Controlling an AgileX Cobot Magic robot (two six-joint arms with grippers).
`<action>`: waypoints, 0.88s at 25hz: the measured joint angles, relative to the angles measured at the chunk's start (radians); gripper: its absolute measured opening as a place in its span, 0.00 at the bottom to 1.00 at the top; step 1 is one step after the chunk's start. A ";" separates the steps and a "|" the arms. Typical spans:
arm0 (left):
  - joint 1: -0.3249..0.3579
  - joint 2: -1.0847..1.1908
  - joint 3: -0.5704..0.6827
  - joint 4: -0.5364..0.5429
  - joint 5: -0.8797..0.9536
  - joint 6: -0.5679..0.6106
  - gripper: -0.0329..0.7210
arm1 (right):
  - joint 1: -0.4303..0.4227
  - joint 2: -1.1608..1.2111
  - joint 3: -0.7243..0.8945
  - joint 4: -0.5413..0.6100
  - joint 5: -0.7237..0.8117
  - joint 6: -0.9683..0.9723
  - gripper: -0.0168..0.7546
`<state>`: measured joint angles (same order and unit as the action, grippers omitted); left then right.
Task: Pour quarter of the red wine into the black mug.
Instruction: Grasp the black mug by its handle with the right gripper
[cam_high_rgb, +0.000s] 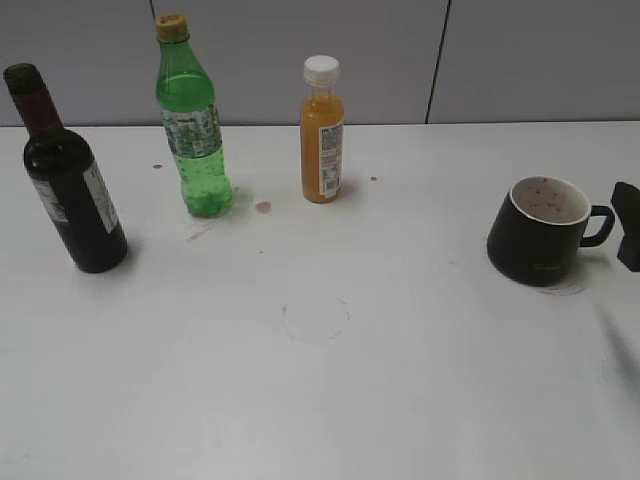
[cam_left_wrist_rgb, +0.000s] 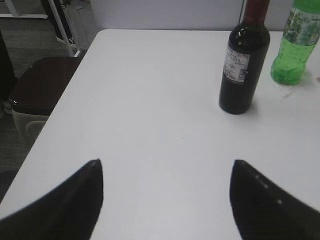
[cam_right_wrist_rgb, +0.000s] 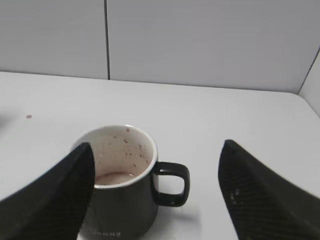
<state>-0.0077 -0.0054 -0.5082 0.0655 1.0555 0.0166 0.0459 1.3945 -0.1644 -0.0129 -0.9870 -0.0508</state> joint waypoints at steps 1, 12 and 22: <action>0.000 0.000 0.000 0.000 0.000 0.000 0.83 | 0.000 0.011 0.001 -0.002 0.000 0.000 0.78; 0.000 0.000 0.000 0.000 0.000 0.000 0.83 | 0.000 0.255 0.012 -0.037 -0.163 0.051 0.78; 0.000 0.000 0.000 0.000 0.000 0.000 0.83 | 0.000 0.295 0.076 -0.052 -0.218 0.056 0.78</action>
<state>-0.0077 -0.0054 -0.5082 0.0655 1.0555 0.0166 0.0459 1.6892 -0.0885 -0.0648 -1.2045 0.0056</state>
